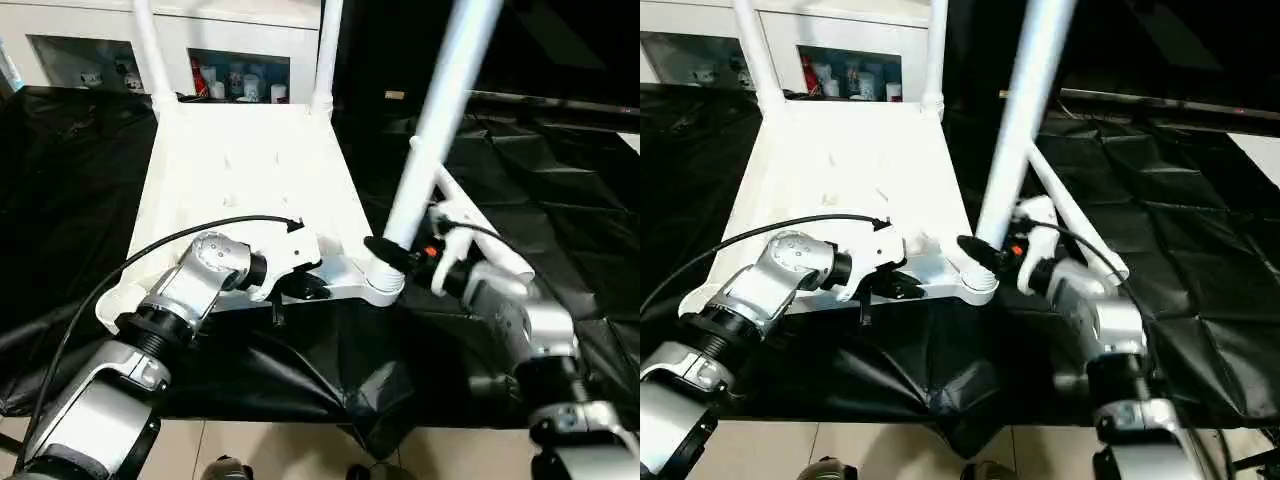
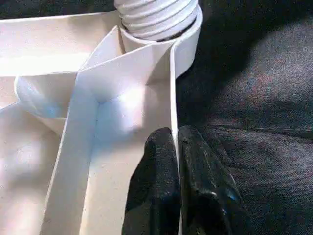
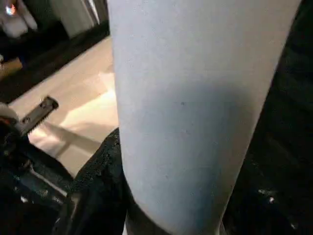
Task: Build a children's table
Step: Insert table leg to table base
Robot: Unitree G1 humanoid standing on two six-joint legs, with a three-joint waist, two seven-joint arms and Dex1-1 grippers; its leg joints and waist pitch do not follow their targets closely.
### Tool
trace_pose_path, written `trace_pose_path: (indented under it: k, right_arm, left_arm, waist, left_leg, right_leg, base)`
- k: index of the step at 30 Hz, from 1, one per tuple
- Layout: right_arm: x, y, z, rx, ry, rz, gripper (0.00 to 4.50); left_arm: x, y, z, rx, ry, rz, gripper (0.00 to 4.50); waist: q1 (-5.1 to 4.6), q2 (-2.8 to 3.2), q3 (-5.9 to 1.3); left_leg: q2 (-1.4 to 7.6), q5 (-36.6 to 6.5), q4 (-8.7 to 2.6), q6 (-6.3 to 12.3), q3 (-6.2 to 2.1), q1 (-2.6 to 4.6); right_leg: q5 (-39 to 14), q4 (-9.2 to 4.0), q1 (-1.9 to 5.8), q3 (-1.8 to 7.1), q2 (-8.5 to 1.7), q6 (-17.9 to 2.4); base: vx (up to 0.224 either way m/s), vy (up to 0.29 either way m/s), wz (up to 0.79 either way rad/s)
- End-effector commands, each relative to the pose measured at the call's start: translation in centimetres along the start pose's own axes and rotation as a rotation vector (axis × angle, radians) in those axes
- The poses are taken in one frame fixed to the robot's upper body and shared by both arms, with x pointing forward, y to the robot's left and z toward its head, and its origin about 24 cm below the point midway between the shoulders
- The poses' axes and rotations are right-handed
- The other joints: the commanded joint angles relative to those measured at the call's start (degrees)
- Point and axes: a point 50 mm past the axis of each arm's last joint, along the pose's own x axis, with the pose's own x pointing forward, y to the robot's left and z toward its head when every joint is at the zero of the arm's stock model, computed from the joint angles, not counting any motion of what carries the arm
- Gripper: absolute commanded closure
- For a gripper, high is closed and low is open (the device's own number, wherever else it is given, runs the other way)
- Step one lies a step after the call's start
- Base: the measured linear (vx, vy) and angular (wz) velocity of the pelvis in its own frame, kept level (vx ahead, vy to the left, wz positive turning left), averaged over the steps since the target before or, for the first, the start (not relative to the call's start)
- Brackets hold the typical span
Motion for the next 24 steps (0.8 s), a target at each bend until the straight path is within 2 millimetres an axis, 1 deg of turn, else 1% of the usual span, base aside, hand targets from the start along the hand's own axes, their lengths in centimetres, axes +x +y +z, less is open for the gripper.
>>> trace_pose_path:
  k: [1, 2, 3, 4, 5, 6, 7, 8, 9, 10, 12, 14, 15, 16, 17, 18, 19, 20, 22, 24]
  right_arm:
    - [-1.3, -1.2, -3.3, 0.083, 0.061, -0.117, 2.57]
    - [-1.4, -1.2, -3.8, 0.103, 0.044, -0.128, 2.57]
    - [-1.4, -1.2, -3.8, 0.104, 0.042, -0.128, 2.57]
    - [-1.5, -1.2, -4.1, 0.115, 0.029, -0.14, 2.57]
    - [-1.6, -1.2, -4.3, 0.122, 0.02, -0.147, 2.57]
    - [-1.6, -1.2, -4.5, 0.127, 0.009, -0.151, 2.57]
    - [-1.6, -1.2, -4.5, 0.127, 0.009, -0.151, 2.57]
    - [-1.8, -1.0, -5.0, 0.093, 0.004, -0.156, 2.57]
    - [-1.9, -0.9, -5.2, 0.068, 0.009, -0.155, 2.57]
    - [-1.9, -0.8, -5.4, 0.056, 0.012, -0.155, 2.57]
    - [-2.4, -0.5, -6.1, -0.012, 0.018, -0.159, 2.57]
    - [-2.6, -0.4, -6.2, -0.021, 0.008, -0.165, 2.57]
    - [-2.6, -0.3, -6.2, -0.022, 0.001, -0.168, 2.57]
    - [-2.7, -0.3, -6.2, -0.029, -0.015, -0.172, 2.57]
    - [-2.7, -0.2, -6.1, -0.028, -0.03, -0.174, 2.57]
    - [-2.7, 0.0, -6.1, -0.03, -0.047, -0.175, 2.57]
    - [-2.8, 0.0, -6.1, -0.032, -0.06, -0.177, 2.57]
    - [-2.8, 0.1, -6.0, -0.035, -0.077, -0.179, 2.57]
    - [-2.8, 0.1, -5.9, -0.036, -0.086, -0.181, 2.57]
    - [-3.0, -0.1, -5.5, -0.021, -0.123, -0.201, 2.57]
  left_arm:
    - [-0.8, 0.6, 0.9, 0.035, -0.031, 0.021, 4.5]
    - [-0.9, 0.7, 1.0, 0.035, -0.029, 0.022, 4.5]
    - [-0.9, 0.7, 1.0, 0.035, -0.029, 0.022, 4.5]
    - [-0.9, 0.8, 1.0, 0.034, -0.029, 0.024, 4.5]
    - [-0.9, 0.8, 1.0, 0.034, -0.029, 0.025, 4.5]
    - [-1.0, 0.9, 1.1, 0.034, -0.029, 0.026, 4.5]
    - [-1.0, 0.9, 1.1, 0.034, -0.029, 0.026, 4.5]
    - [-1.0, 1.0, 1.1, 0.035, -0.026, 0.032, 4.5]
    - [-1.0, 1.0, 1.1, 0.035, -0.025, 0.034, 4.5]
    - [-1.0, 1.1, 1.1, 0.035, -0.025, 0.035, 4.5]
    - [-1.0, 1.2, 1.1, 0.037, -0.021, 0.042, 4.5]
    - [-1.0, 1.2, 1.2, 0.037, -0.021, 0.044, 4.5]
    - [-0.9, 1.2, 1.2, 0.036, -0.021, 0.045, 4.5]
    - [-0.9, 1.2, 1.2, 0.037, -0.021, 0.045, 4.5]
    - [-0.9, 1.2, 1.2, 0.036, -0.022, 0.046, 4.5]
    - [-1.0, 1.2, 1.2, 0.035, -0.023, 0.047, 4.5]
    - [-1.0, 1.2, 1.1, 0.035, -0.024, 0.049, 4.5]
    - [-1.0, 1.2, 1.1, 0.033, -0.023, 0.052, 4.5]
    - [-1.0, 1.3, 1.1, 0.033, -0.022, 0.053, 4.5]
    - [-1.0, 1.3, 1.0, 0.034, -0.017, 0.055, 4.5]
  waist:
    - [0.39, 1.71, -4.47]
    - [0.29, 1.57, -4.51]
    - [0.29, 1.57, -4.51]
    - [0.36, 2.0, -4.49]
    - [0.26, 1.83, -4.55]
    - [0.33, 2.2, -4.59]
    - [0.25, 2.08, -4.57]
    - [0.27, 2.66, -4.6]
    - [0.21, 2.45, -4.55]
    - [0.27, 2.37, -4.64]
    - [0.29, 2.31, -4.56]
    - [0.26, 2.43, -4.5]
    - [0.26, 2.47, -4.48]
    - [0.21, 2.33, -4.33]
    - [0.16, 2.42, -4.18]
    - [0.06, 2.12, -4.1]
    - [0.02, 2.07, -4.06]
    - [0.06, 2.16, -4.09]
    - [0.01, 2.16, -4.1]
    - [0.02, 2.03, -4.06]
  left_leg:
    - [0.53, -20.5, -4.25, -0.98, -0.2, 1.1]
    - [0.51, -21.0, -4.25, -1.02, -0.18, 1.1]
    - [0.51, -21.0, -4.25, -1.02, -0.18, 1.1]
    - [0.43, -20.9, -4.34, -0.92, -0.29, 1.01]
    - [0.5, -21.2, -4.31, -0.83, -0.21, 1.15]
    - [0.49, -21.3, -4.31, -0.88, -0.27, 1.19]
    - [0.5, -21.5, -4.36, -0.85, -0.26, 1.14]
    - [0.52, -21.9, -4.39, -0.96, -0.28, 1.26]
    - [0.51, -22.0, -4.39, -0.88, -0.25, 1.12]
    - [0.46, -22.2, -4.38, -0.87, -0.25, 1.22]
    - [0.46, -22.1, -4.43, -0.65, -0.2, 1.18]
    - [0.48, -22.7, -4.59, -0.54, -0.31, 1.25]
    - [0.5, -23.2, -4.59, -0.53, -0.32, 1.36]
    - [0.5, -24.2, -4.62, -0.43, -0.35, 1.48]
    - [0.51, -25.3, -4.68, -0.52, -0.43, 1.63]
    - [0.49, -25.8, -4.73, -0.45, -0.43, 1.62]
    - [0.42, -26.5, -4.71, -0.42, -0.49, 1.83]
    - [0.41, -26.5, -4.75, -0.42, -0.6, 1.85]
    - [0.46, -26.2, -4.81, -0.44, -0.67, 1.81]
    - [0.46, -26.2, -4.84, -0.31, -0.66, 1.77]
  right_leg:
    - [-20.4, -4.93, 3.48, 1.64, -2.38, -10.0]
    - [-20.2, -5.02, 3.48, 1.59, -2.29, -10.1]
    - [-20.2, -5.02, 3.48, 1.59, -2.29, -10.1]
    - [-20.2, -4.83, 3.63, 1.57, -2.27, -10.3]
    - [-20.1, -4.93, 3.51, 1.61, -2.25, -10.4]
    - [-19.8, -4.84, 3.53, 1.62, -2.28, -10.6]
    - [-19.6, -4.92, 3.57, 1.59, -2.24, -10.8]
    - [-19.0, -4.96, 3.52, 1.62, -2.22, -11.0]
    - [-18.9, -5.0, 3.54, 1.59, -2.18, -11.0]
    - [-18.9, -4.94, 3.58, 1.56, -2.17, -11.0]
    - [-19.3, -5.02, 3.58, 1.58, -2.16, -10.9]
    - [-20.6, -5.15, 3.63, 1.53, -2.15, -10.5]
    - [-21.1, -5.23, 3.55, 1.51, -2.19, -10.4]
    - [-22.9, -5.44, 3.47, 1.45, -2.22, -10.0]
    - [-24.8, -5.7, 3.33, 1.38, -2.24, -9.5]
    - [-25.9, -5.87, 3.36, 1.3, -2.21, -9.2]
    - [-28.2, -6.19, 3.33, 1.17, -2.37, -8.4]
    - [-29.6, -6.41, 3.34, 1.17, -2.51, -7.7]
    - [-29.7, -6.4, 3.3, 1.18, -2.44, -7.6]
    - [-29.7, -6.4, 3.27, 1.19, -2.44, -7.6]
  base:
    - [0.0, 0.0, 0.0]
    - [0.0, 0.0, 0.0]
    - [0.0, 0.0, 0.0]
    - [0.0, 0.0, 0.0]
    - [0.0, 0.0, 0.0]
    - [0.0, 0.0, 0.0]
    - [0.0, 0.0, 0.0]
    - [0.0, 0.0, 0.0]
    - [0.0, 0.0, 0.0]
    - [0.0, 0.0, 0.0]
    - [0.0, 0.0, 0.0]
    - [0.0, 0.0, 0.0]
    - [0.0, 0.0, 0.0]
    - [0.0, 0.0, 0.0]
    - [0.0, 0.0, 0.0]
    - [0.0, 0.0, 0.0]
    - [0.0, 0.0, 0.0]
    - [0.0, 0.0, 0.0]
    - [0.0, 0.0, 0.0]
    - [0.0, 0.0, 0.0]
